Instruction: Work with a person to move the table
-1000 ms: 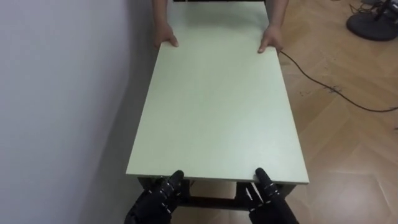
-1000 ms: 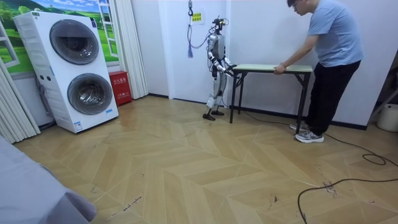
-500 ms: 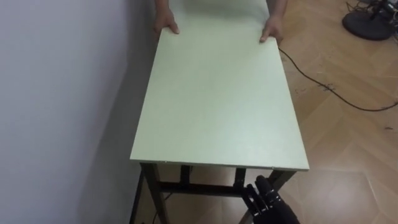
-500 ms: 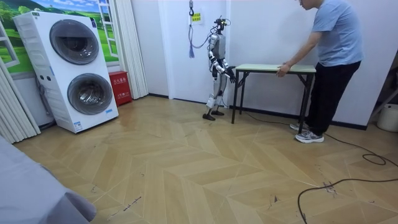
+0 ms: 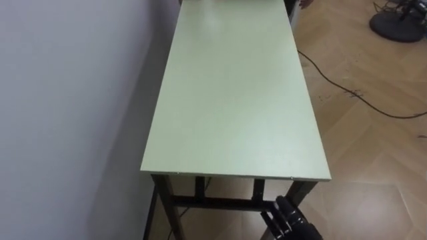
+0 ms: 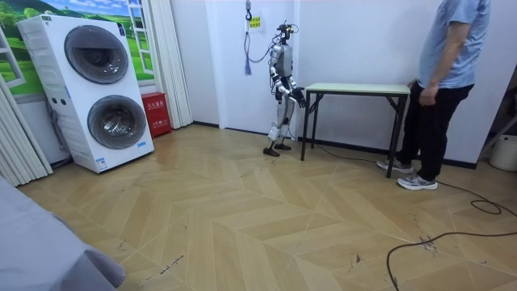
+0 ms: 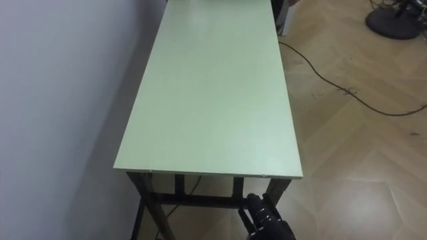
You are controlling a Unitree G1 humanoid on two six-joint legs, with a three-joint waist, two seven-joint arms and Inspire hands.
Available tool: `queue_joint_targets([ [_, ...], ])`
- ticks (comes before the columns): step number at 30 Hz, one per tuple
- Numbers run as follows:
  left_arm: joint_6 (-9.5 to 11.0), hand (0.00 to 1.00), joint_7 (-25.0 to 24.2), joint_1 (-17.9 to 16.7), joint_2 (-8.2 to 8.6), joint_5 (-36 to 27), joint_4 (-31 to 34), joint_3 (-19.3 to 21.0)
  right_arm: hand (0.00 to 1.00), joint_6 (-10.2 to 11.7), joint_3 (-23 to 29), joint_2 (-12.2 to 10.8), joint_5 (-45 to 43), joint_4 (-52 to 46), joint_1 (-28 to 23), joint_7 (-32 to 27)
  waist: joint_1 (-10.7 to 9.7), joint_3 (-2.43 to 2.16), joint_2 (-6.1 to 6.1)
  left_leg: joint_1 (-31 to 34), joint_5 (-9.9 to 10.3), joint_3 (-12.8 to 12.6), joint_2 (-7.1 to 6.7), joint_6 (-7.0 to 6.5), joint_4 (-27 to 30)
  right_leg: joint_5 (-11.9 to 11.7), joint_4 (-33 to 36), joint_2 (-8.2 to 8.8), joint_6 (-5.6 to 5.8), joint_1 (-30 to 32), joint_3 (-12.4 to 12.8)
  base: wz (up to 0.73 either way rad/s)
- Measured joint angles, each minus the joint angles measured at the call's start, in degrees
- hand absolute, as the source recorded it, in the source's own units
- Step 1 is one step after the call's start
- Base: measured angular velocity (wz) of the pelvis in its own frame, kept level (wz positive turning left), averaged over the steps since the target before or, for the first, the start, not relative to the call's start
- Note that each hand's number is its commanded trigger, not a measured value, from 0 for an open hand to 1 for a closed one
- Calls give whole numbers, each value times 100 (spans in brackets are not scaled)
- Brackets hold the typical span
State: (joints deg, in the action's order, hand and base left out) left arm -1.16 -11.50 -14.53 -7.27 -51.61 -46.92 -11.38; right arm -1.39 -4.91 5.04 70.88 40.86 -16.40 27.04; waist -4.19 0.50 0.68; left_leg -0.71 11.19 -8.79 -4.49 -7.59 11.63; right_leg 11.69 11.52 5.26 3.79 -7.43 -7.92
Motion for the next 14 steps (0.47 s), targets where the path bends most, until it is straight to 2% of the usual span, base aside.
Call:
queue_joint_targets([
  [3,37,0,9,39,0,70,-146,45,0,2,106,13,-272,242,-56,3,-6,-3,1,-1,0,5,6,0,-8,0,7,1,0,9,-23,0],
  [6,76,0,61,65,2,477,-453,351,0,48,445,47,-865,731,-52,-38,-16,-9,-15,-11,-1,4,8,2,-24,0,-7,0,0,2,-42,0],
  [10,169,0,324,-28,-28,868,-842,523,0,179,692,146,-1679,1696,72,-452,-11,0,-95,-6,0,7,2,3,-31,0,-19,0,0,-6,-38,0],
  [14,161,0,497,-80,-15,1141,-1183,671,0,157,743,140,-2574,2462,182,-816,19,0,-146,-2,3,-3,-4,8,-31,-2,-88,1,-2,-34,-18,-1],
])
